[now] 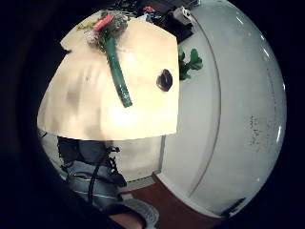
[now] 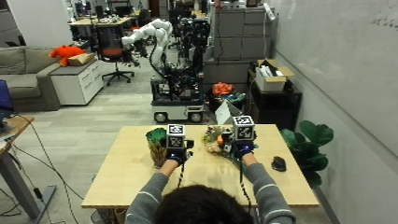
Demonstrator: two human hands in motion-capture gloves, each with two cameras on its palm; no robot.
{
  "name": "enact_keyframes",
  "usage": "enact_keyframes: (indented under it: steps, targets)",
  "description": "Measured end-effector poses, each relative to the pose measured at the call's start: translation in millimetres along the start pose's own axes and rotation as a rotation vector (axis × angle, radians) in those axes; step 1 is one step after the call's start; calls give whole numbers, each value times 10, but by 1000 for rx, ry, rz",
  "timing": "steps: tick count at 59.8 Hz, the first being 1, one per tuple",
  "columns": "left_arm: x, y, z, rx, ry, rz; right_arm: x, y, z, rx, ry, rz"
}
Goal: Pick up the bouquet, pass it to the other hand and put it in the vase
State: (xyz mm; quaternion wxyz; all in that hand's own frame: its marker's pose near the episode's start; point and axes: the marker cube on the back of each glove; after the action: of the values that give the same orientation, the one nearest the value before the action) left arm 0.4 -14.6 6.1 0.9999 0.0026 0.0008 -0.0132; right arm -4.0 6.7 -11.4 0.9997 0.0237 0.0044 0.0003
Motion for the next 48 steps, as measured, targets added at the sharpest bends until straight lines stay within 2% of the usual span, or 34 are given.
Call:
enact_keyframes:
  steps: [5, 13, 20, 26, 35, 43, 48]
  targets:
    - [-6, -90, -80, 21, -14, -7, 124, -345, 186, -13, 20, 42]
    - [49, -64, -325, 78, -22, 5, 93, -307, 111, -17, 26, 29]
    - [76, -106, -426, 122, -65, 5, 111, -437, 147, -9, 6, 20]
    - [98, -136, -478, 95, -26, 4, 62, -260, 13, -13, 1, 17]
    - [105, -173, -599, 57, 27, 0, 117, -325, -96, -10, -41, 23]
    - [121, -234, -797, 120, -7, -3, 188, -320, -360, -12, -60, 68]
    - [140, -276, -893, 193, -97, -22, 293, -378, -523, 9, 3, 154]
